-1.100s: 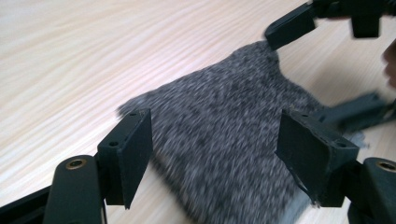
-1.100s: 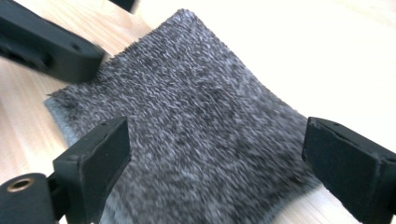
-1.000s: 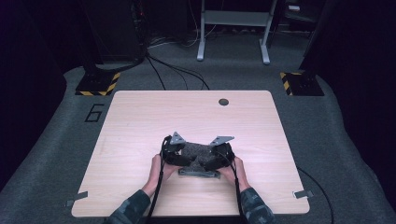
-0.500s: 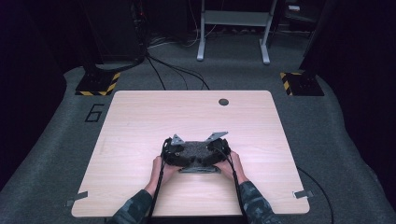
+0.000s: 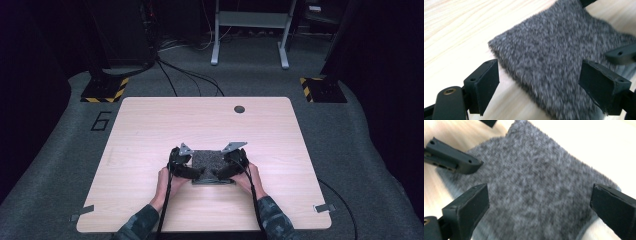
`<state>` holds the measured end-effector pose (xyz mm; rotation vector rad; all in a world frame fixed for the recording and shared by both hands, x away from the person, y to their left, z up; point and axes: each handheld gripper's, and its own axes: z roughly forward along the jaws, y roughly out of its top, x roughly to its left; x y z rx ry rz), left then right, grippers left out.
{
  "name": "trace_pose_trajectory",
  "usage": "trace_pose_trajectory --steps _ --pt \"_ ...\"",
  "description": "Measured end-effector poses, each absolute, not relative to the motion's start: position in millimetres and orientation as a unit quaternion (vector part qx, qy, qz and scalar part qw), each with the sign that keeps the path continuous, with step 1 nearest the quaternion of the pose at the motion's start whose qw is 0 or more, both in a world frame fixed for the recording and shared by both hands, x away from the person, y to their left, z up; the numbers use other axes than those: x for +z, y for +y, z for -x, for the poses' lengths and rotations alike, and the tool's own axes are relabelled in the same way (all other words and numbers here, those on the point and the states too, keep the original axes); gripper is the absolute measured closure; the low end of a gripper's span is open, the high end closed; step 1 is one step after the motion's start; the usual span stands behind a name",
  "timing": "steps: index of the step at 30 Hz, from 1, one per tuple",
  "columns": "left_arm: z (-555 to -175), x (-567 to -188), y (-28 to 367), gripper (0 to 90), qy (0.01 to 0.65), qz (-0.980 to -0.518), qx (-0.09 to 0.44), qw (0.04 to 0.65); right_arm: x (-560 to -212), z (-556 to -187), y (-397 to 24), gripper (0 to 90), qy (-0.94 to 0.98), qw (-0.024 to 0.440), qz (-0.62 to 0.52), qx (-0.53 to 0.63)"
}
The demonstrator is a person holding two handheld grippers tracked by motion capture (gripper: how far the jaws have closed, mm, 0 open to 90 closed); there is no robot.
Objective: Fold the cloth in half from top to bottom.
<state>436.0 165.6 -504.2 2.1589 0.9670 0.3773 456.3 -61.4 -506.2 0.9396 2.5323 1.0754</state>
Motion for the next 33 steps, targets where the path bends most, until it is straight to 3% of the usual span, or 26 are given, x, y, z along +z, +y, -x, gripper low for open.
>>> trace_pose_trajectory --steps 17,28,33 --pt "-397 -488 229 14.7 0.397 -0.818 0.192 0.37 -478 -404 -140 1.3 0.823 0.162 -0.372 0.398" --pt "-381 -509 288 14.8 0.456 -0.793 0.214 0.343 -510 -380 -222 0.9 0.784 0.203 -0.461 0.363" --pt "-372 -521 296 14.6 0.447 -0.796 0.225 0.342 -522 -374 -249 0.0 0.77 0.225 -0.485 0.349"
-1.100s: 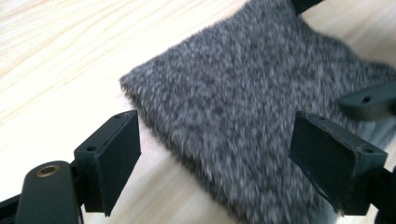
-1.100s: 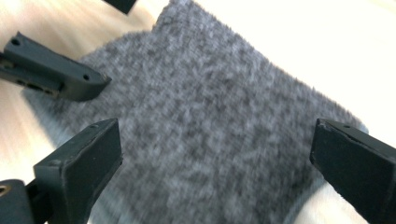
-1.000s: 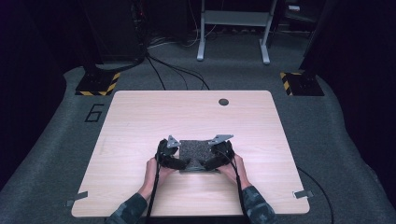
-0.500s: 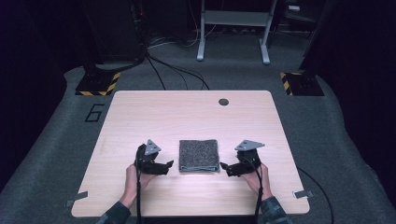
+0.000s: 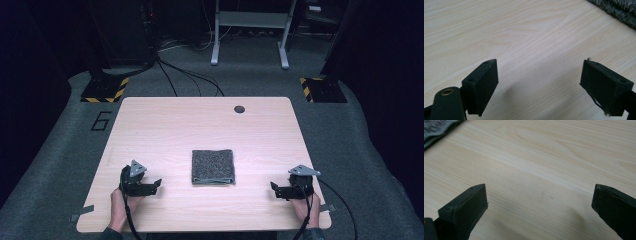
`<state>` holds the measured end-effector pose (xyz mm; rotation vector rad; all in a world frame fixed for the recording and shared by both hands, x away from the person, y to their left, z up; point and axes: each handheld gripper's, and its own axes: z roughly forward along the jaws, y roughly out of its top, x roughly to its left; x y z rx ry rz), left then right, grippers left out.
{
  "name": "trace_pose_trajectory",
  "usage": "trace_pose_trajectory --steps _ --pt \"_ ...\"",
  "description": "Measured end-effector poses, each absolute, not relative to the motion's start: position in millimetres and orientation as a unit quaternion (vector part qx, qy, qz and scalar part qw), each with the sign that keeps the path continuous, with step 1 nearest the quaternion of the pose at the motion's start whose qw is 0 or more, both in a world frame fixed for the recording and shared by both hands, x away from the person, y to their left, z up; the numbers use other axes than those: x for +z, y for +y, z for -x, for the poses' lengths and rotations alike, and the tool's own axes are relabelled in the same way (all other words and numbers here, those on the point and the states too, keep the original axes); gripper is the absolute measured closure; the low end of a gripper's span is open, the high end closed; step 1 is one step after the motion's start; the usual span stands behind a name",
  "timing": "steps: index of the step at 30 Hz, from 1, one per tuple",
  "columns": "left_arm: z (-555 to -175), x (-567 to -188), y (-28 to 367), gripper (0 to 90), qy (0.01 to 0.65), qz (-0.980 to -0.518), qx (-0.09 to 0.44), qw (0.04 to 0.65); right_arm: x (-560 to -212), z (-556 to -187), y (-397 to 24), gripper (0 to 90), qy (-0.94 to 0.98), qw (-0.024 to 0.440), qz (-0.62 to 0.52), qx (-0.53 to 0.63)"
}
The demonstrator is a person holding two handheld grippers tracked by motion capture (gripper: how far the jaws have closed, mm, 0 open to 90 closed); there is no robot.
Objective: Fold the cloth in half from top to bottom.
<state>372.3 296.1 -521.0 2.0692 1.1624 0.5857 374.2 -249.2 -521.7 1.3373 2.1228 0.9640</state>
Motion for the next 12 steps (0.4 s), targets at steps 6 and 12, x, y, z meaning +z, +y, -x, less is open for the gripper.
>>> trace_pose_trajectory --steps 6,12 --pt "-372.2 -529.4 299.4 13.3 0.455 -0.792 0.22 0.343 -529.2 -378.1 -253.7 1.5 0.779 0.21 -0.489 0.331" --pt "-375.0 -529.7 304.1 13.4 0.477 -0.78 0.215 0.343 -529.9 -380.6 -251.7 0.0 0.78 0.207 -0.489 0.331"
